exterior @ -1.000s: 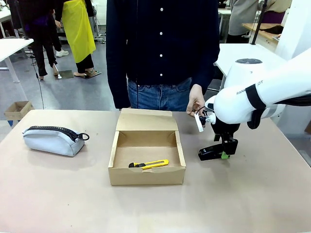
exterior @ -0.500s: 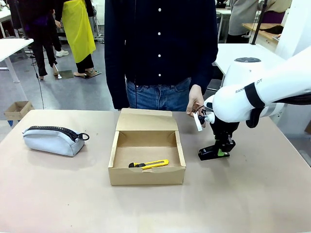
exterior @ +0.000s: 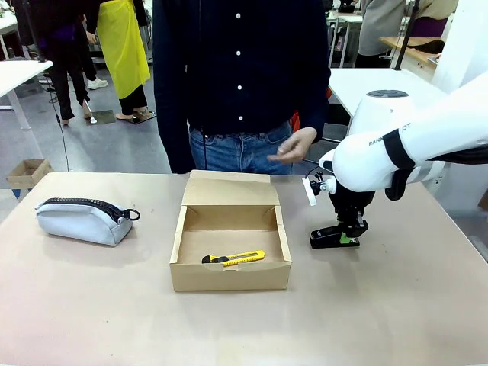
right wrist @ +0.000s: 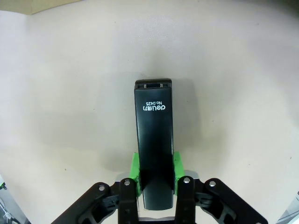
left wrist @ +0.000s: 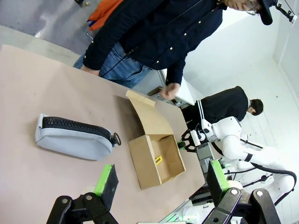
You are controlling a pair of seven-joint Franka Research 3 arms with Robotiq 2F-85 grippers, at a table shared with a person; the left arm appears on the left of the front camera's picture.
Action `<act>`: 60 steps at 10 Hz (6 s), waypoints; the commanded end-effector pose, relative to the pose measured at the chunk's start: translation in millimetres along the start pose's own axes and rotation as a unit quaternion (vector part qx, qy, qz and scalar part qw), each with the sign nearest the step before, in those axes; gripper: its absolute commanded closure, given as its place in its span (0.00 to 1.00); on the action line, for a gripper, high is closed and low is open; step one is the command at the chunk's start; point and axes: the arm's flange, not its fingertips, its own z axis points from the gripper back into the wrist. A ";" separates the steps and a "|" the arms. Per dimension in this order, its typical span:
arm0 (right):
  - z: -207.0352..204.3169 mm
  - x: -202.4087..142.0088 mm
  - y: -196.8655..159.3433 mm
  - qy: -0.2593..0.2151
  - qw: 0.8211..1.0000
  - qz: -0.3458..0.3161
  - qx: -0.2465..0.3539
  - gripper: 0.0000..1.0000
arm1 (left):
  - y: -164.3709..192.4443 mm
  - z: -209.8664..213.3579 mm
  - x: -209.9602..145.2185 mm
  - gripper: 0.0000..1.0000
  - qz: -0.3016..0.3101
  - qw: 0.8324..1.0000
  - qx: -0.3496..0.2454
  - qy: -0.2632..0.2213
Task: Pack the items into the box.
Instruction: Pick up the item specified by the human and place it in the Mailer Box.
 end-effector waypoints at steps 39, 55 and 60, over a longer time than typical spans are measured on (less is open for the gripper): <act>45.5 262.7 56.8 0.076 0.996 0.027 0.036 0.00 | -0.3 -0.6 -0.1 0.00 -0.009 1.000 -0.010 -0.008; 99.6 -214.0 276.5 -0.448 0.645 -0.565 0.253 0.00 | -0.3 -0.6 -0.1 0.00 -0.009 1.000 -0.010 -0.008; 144.3 -235.9 237.6 -0.341 0.743 -0.502 0.282 0.00 | -0.3 -0.6 -0.1 0.00 -0.009 1.000 -0.010 -0.008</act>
